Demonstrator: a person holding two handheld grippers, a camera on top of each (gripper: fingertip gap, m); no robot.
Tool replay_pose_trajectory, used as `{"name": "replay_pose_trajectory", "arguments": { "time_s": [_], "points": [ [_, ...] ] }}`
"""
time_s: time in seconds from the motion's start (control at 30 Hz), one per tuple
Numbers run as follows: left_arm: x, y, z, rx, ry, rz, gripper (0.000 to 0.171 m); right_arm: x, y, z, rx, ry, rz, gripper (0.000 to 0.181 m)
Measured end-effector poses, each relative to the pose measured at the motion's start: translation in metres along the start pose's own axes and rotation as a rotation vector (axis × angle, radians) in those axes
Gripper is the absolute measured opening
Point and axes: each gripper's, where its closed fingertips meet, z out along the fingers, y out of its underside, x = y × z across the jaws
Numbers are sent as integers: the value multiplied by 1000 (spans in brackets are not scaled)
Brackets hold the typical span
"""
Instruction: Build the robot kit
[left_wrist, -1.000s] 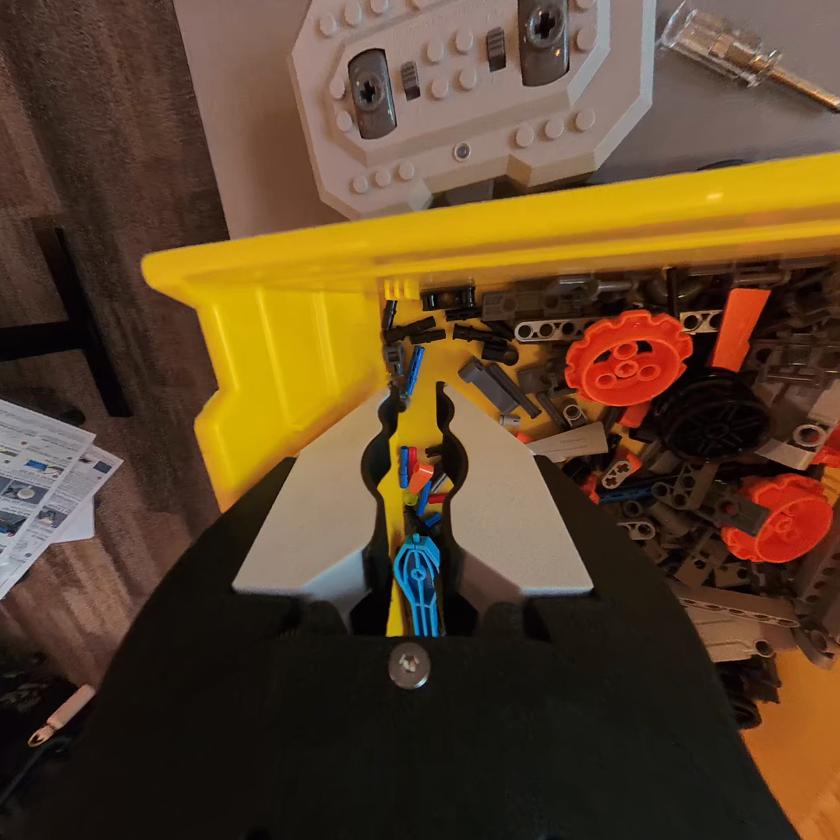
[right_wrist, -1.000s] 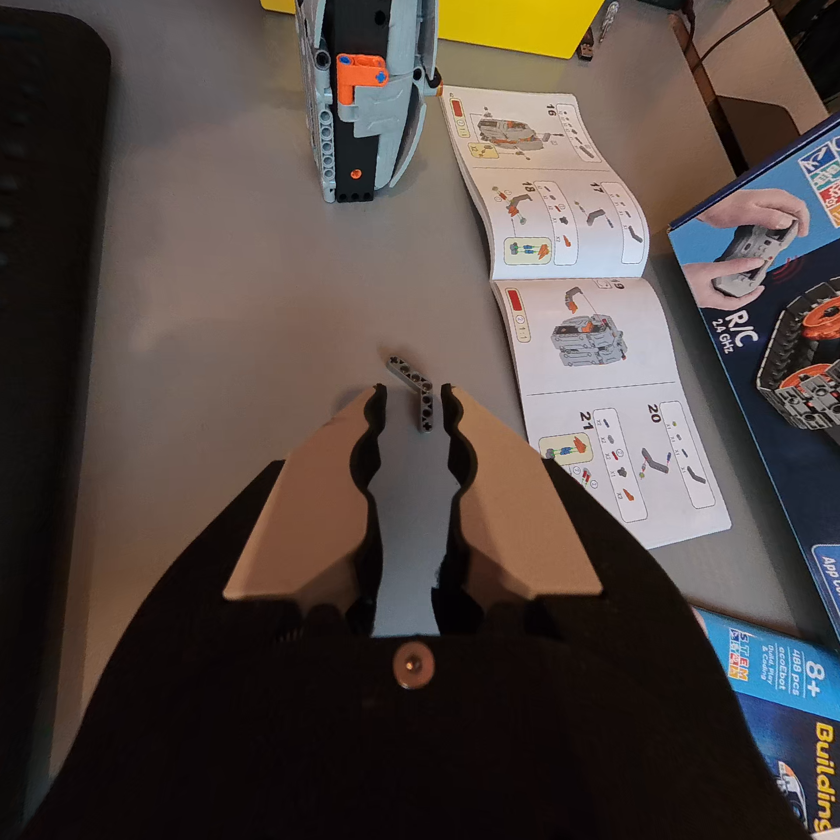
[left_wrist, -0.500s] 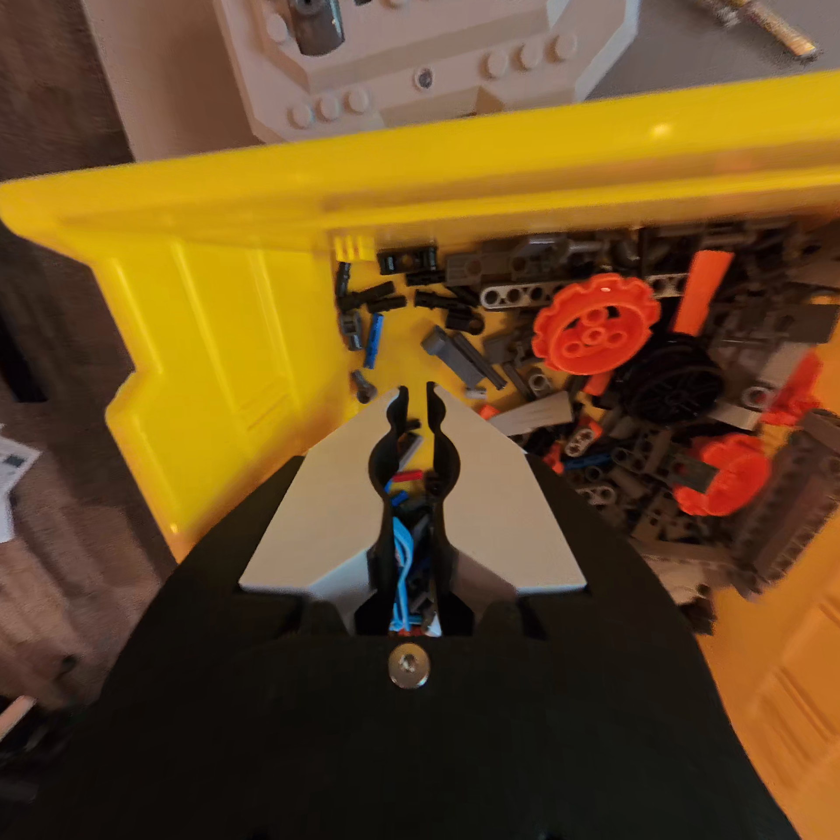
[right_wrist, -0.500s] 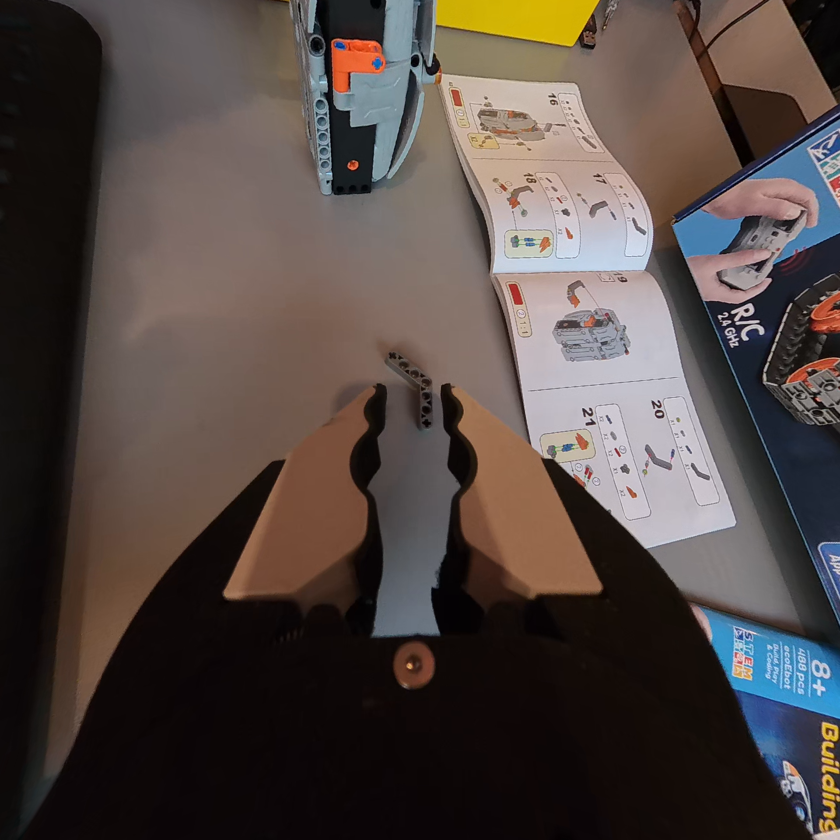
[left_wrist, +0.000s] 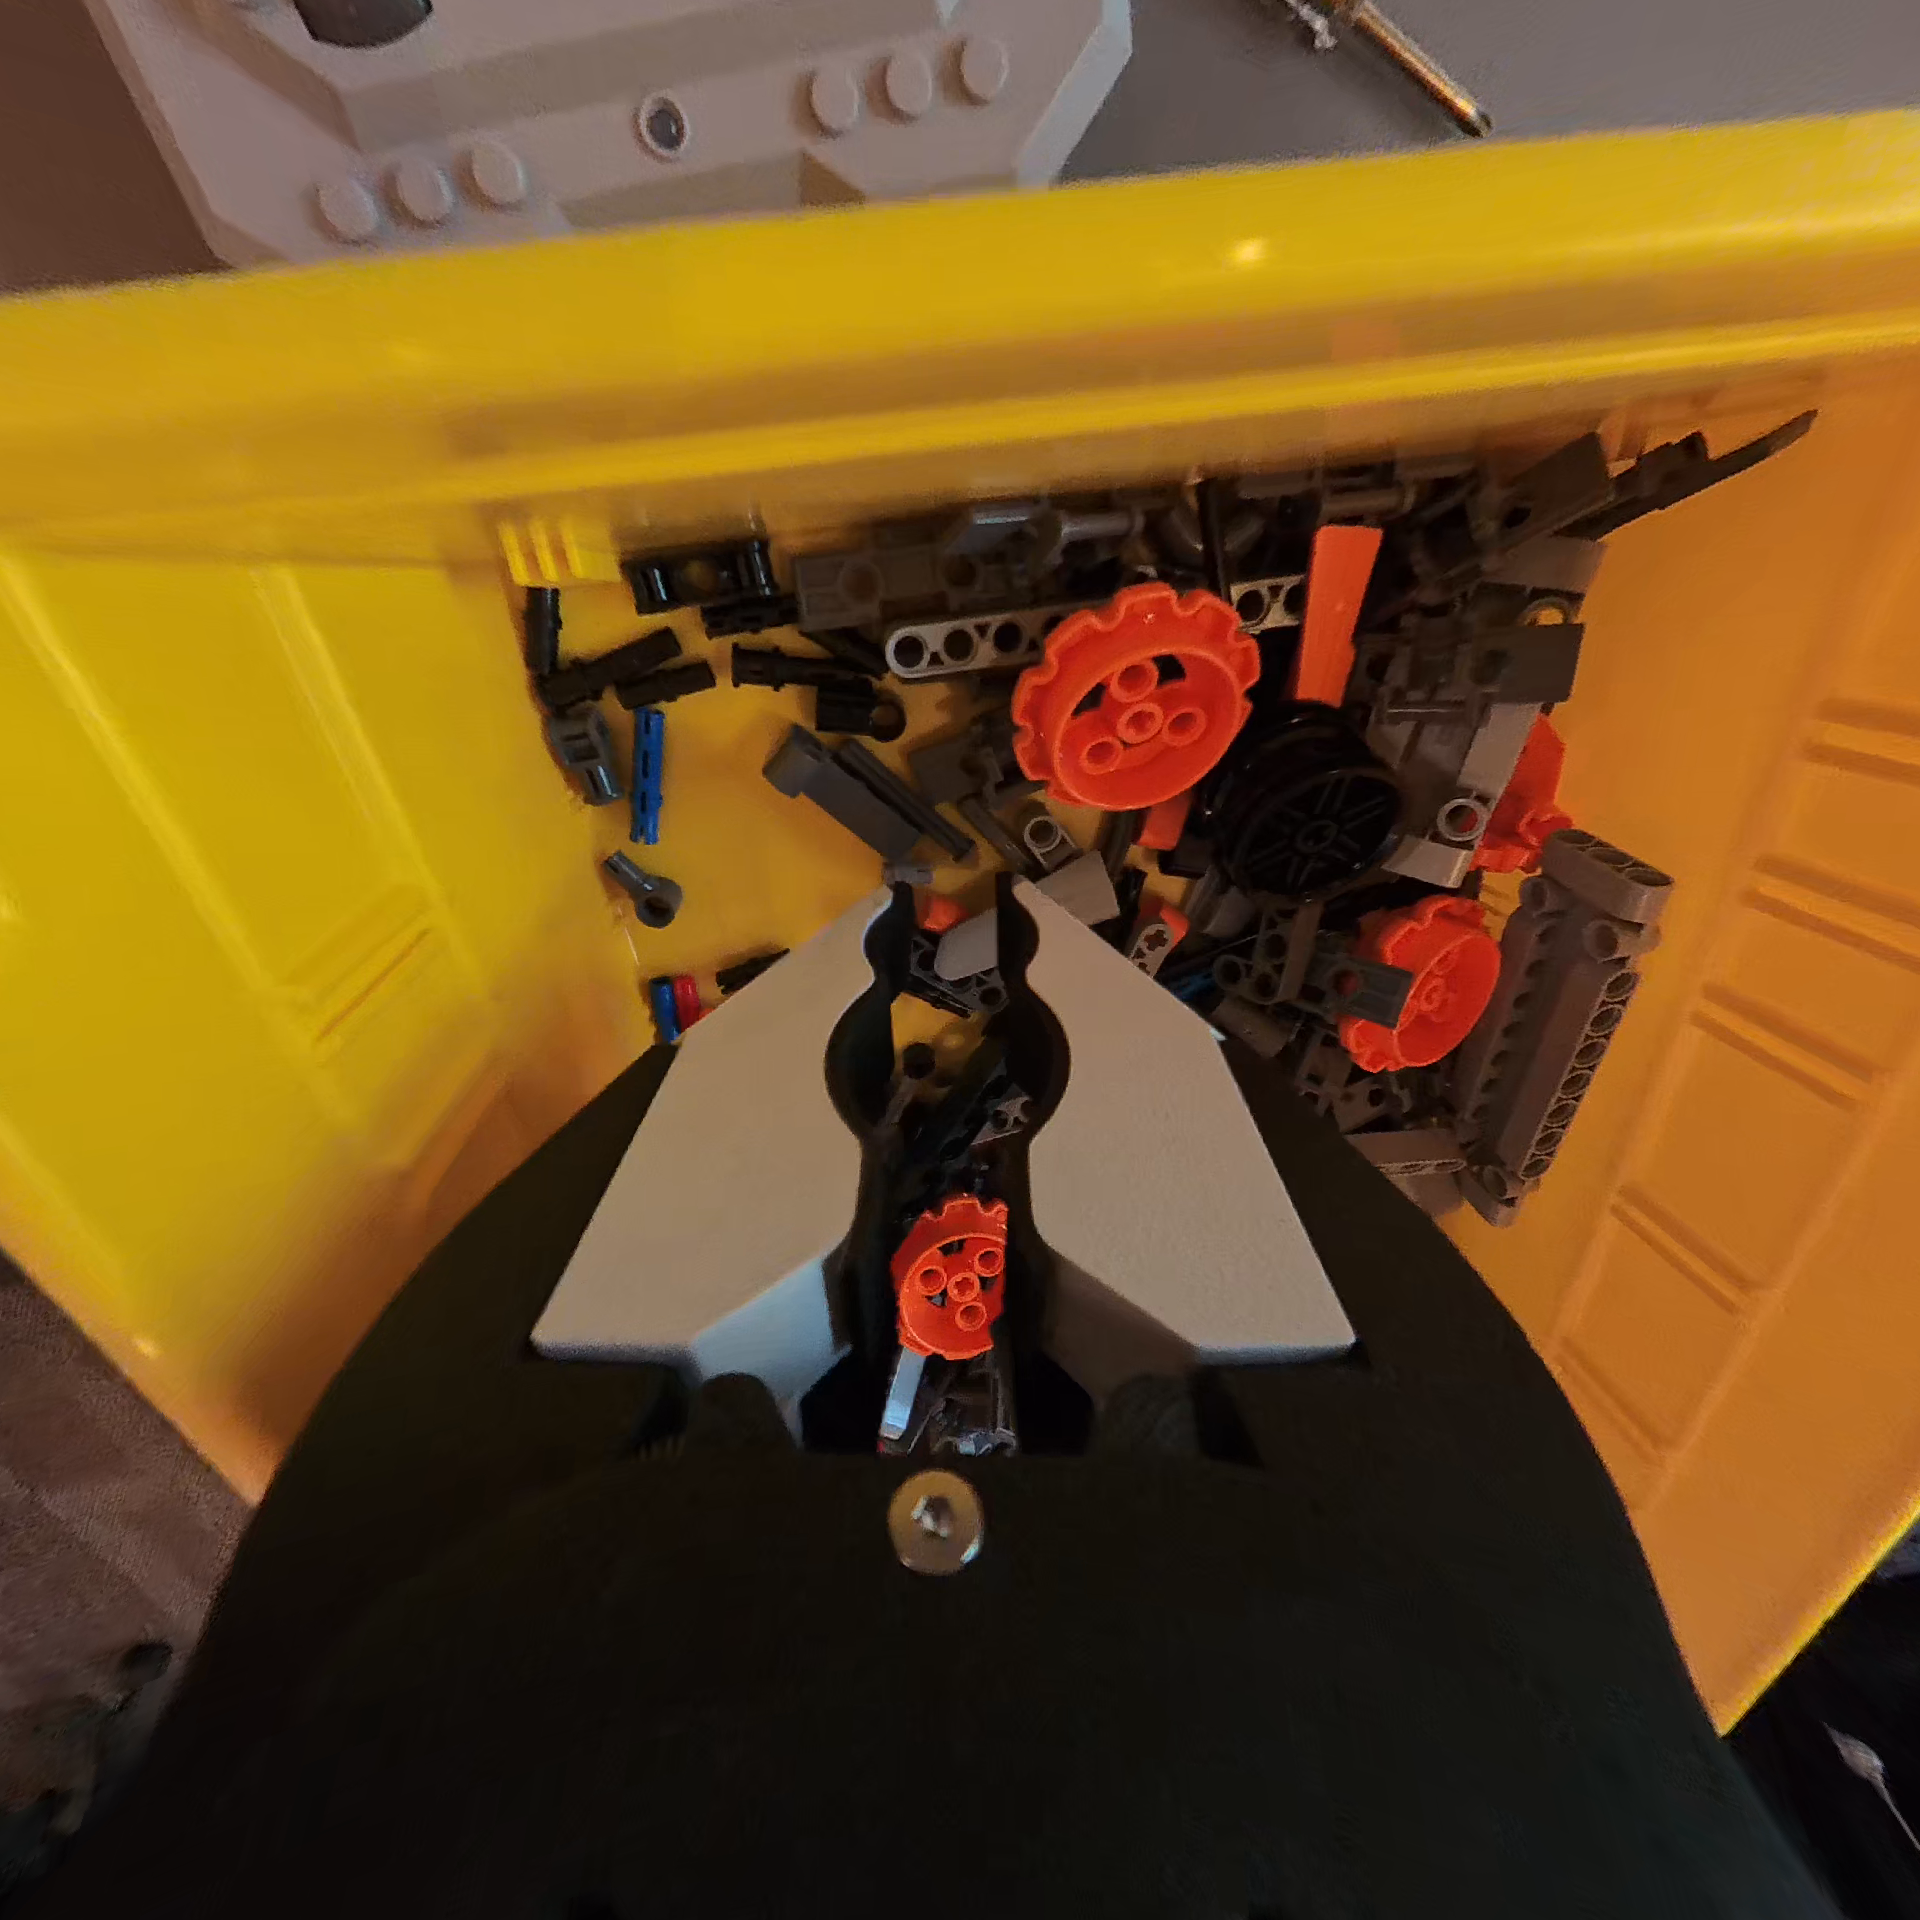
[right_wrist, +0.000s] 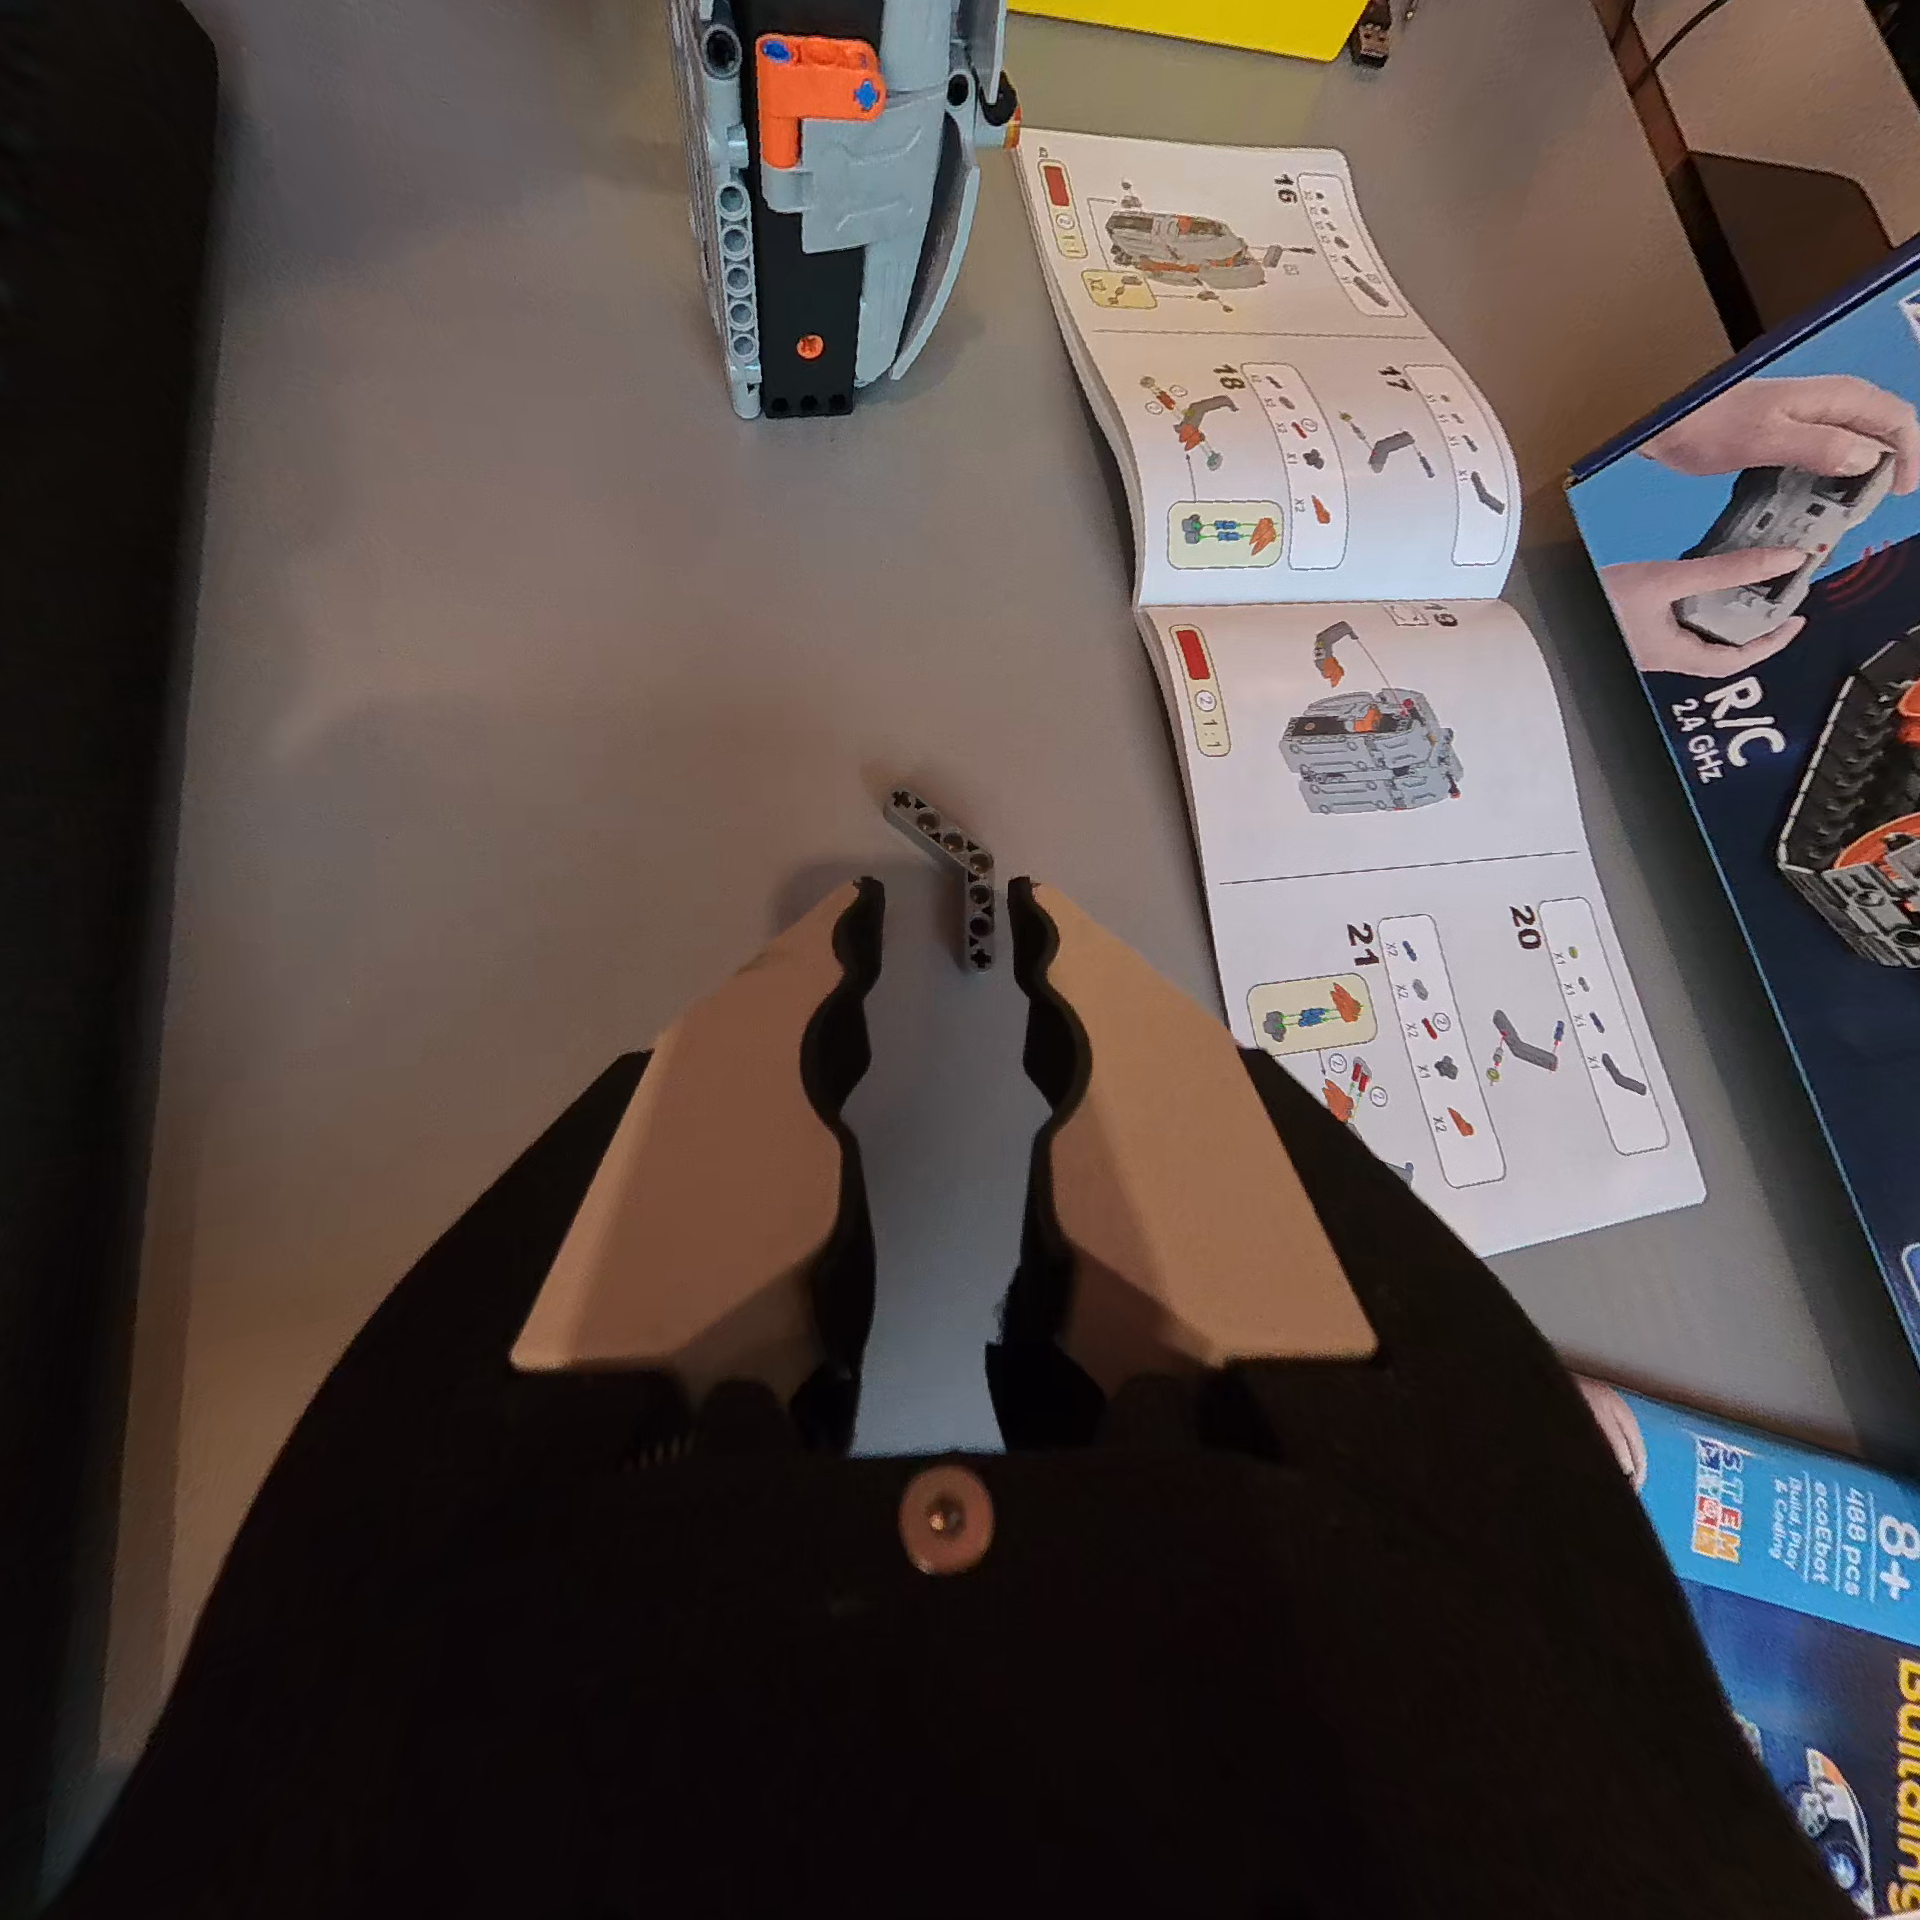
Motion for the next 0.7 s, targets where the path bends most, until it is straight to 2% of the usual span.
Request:
{"name": "replay_pose_trajectory", "arguments": {
  "time_s": [0.23, 0.47, 0.7],
  "points": [
    [-11, -1, 4, -13, -64, 25, 25, 0, -1, 0, 4, 4, -2, 24],
    [-11, 3, 9, -42, -59, 37, 18, 0, 1, 1, -4, 2, 0, 25],
    [-16, 2, 10, -45, -114, 76, 8, 1, 1, 1, -6, 5, 0, 24]
  ]
}}
